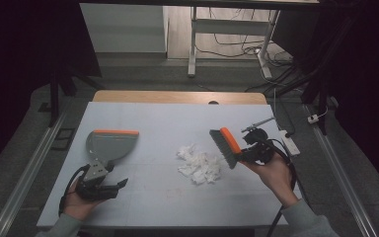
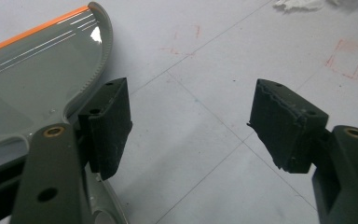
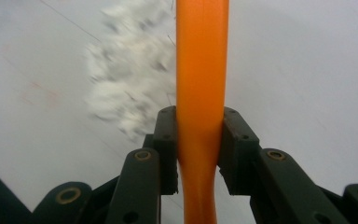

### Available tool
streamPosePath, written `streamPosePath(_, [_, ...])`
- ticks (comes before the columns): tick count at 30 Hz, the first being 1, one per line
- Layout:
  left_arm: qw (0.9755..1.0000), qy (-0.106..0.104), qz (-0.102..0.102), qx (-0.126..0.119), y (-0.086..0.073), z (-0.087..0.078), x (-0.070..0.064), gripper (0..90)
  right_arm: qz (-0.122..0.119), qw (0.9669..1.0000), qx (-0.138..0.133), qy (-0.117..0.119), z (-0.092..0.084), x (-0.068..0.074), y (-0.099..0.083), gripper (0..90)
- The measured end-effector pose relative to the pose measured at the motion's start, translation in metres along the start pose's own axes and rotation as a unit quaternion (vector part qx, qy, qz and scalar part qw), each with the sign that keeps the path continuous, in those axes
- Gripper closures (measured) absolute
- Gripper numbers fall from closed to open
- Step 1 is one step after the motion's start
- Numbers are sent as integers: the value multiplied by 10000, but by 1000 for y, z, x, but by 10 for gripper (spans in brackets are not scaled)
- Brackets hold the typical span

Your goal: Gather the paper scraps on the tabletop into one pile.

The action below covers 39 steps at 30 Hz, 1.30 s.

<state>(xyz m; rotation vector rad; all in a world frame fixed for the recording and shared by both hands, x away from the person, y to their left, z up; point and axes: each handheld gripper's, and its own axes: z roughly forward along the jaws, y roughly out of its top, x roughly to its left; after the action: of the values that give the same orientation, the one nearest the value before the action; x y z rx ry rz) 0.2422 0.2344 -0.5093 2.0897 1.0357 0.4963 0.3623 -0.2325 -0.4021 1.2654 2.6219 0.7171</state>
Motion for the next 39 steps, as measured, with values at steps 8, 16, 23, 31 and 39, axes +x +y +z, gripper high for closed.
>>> streamPosePath(8, [10000, 5, -13, 19, 0, 1, 1, 298, 192, 9976, 630, -189, 38, -19, -3, 708])
streamPosePath(16, [10000, 18, -14, 28, -1, 1, 1, 298, -260, 9973, 652, 221, 56, 17, 24, 708])
streamPosePath(23, [10000, 17, -33, 19, -1, 1, 1, 298, -172, 9996, 44, 200, 28, 6, 38, 708])
streamPosePath(31, [10000, 39, -6, 45, 0, 2, 0, 298, -952, 9952, -105, 214, 40, 5, 74, 708])
streamPosePath(39, [10000, 60, -32, 72, -2, 2, 1, 298, -1786, 9835, -51, 268, 95, 18, 127, 708])
